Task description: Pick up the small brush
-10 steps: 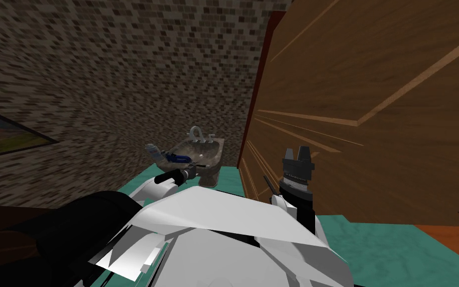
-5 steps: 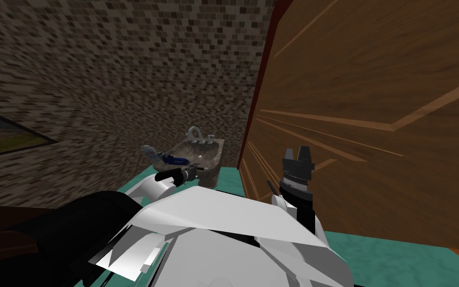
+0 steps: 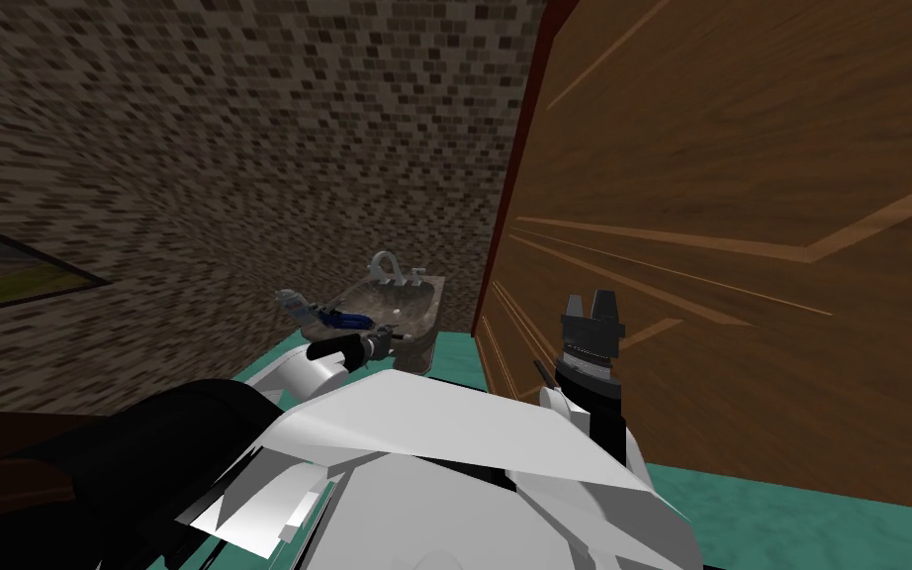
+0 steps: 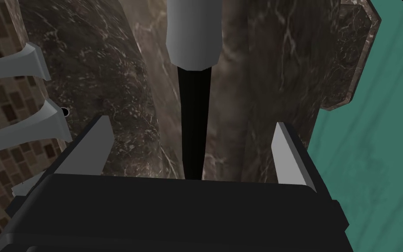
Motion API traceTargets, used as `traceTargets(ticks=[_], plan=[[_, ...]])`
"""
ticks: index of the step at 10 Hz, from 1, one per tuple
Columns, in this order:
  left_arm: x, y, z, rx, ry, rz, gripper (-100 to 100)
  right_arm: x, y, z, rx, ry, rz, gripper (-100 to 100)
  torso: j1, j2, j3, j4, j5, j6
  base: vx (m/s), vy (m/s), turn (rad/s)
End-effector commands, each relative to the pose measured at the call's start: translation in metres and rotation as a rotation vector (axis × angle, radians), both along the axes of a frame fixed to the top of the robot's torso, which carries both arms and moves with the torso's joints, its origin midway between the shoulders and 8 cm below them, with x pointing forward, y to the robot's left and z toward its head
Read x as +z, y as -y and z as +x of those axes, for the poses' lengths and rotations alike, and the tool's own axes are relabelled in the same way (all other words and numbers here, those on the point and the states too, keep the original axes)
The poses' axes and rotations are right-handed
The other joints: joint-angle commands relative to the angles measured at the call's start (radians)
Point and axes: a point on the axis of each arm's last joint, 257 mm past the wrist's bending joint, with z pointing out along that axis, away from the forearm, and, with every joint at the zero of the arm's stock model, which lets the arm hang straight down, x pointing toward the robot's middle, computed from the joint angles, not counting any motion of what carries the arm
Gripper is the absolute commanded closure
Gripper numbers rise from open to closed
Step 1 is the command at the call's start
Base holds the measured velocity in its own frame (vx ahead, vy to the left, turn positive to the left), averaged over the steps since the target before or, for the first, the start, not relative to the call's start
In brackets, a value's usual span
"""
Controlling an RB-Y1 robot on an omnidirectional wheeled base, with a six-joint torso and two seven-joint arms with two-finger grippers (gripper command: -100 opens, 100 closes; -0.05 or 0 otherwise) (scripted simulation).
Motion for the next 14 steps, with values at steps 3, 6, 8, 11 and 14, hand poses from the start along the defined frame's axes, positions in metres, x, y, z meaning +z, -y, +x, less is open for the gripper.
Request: traceTargets(ticks=[3,6,8,11,14], plan=[[-0.009,-0.005,0.005,0.009,0.002,-0.001,-100,0.0,0.0,0.0,0.0,0.0,0.0,0,0.0,0.0,0.0,0.0,0.0,0.0,0.005,-0.009,-0.036],[-0.009,-0.005,0.005,0.008,0.003,-0.001,100,0.0,0.0,0.0,0.0,0.0,0.0,0,0.0,0.0,0.0,0.0,0.0,0.0,0.0,0.0,0.0],[-0.008,-0.005,0.006,0.008,0.006,0.0,100,0.0,0.0,0.0,0.0,0.0,0.0,0,0.001,-0.001,-0.001,-0.001,0.001,0.0,0.0,0.0,0.0],[0.0,0.001,0.0,-0.001,0.002,0.0,100,0.0,0.0,0.0,0.0,0.0,0.0,0,0.001,0.0,-0.001,-0.001,0.001,0.0,-0.003,0.005,0.036],[-0.011,-0.009,0.001,0.021,-0.018,0.0,-100,0.0,0.0,0.0,0.0,0.0,0.0,0,0.001,0.0,-0.001,-0.001,0.001,0.0,0.007,0.004,-0.011]])
